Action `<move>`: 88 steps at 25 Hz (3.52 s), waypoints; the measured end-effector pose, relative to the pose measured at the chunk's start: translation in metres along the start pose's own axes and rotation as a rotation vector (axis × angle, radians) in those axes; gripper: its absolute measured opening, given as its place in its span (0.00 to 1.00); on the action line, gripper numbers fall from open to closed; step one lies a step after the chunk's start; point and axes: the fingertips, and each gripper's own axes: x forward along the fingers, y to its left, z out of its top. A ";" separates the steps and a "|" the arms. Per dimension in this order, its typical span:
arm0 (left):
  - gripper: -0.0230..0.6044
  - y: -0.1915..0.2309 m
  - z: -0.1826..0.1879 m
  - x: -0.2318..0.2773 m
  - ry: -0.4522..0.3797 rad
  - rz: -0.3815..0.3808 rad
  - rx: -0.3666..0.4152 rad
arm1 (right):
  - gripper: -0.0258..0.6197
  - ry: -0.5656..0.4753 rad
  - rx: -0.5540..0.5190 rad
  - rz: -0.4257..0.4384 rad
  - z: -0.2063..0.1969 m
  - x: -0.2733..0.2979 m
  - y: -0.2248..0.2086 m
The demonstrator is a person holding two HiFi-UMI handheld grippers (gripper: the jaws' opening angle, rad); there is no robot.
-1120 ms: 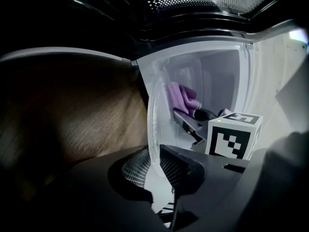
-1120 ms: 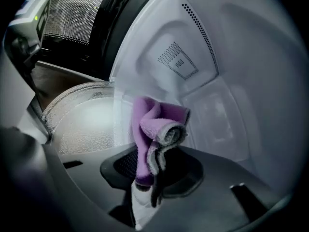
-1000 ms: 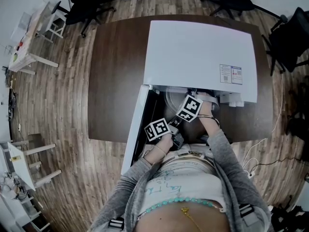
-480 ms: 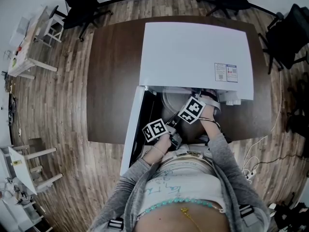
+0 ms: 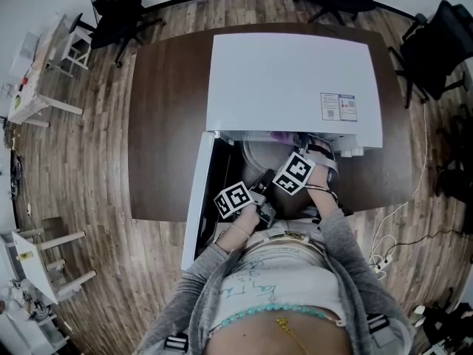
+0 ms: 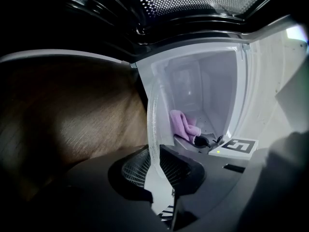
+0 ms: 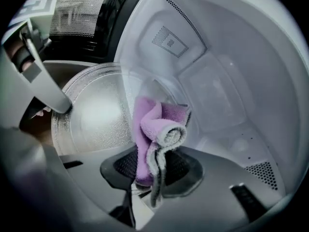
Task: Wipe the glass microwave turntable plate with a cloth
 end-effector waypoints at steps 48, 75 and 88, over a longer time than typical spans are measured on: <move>0.14 0.002 -0.006 0.001 -0.075 -0.001 -0.019 | 0.22 -0.203 -0.136 0.270 0.021 -0.054 0.092; 0.13 -0.004 -0.003 0.003 -0.183 -0.009 -0.028 | 0.22 -0.399 -0.145 0.263 0.013 -0.070 0.068; 0.12 -0.007 0.003 0.000 -0.245 -0.029 -0.029 | 0.22 -0.440 -0.226 0.201 -0.003 -0.078 0.049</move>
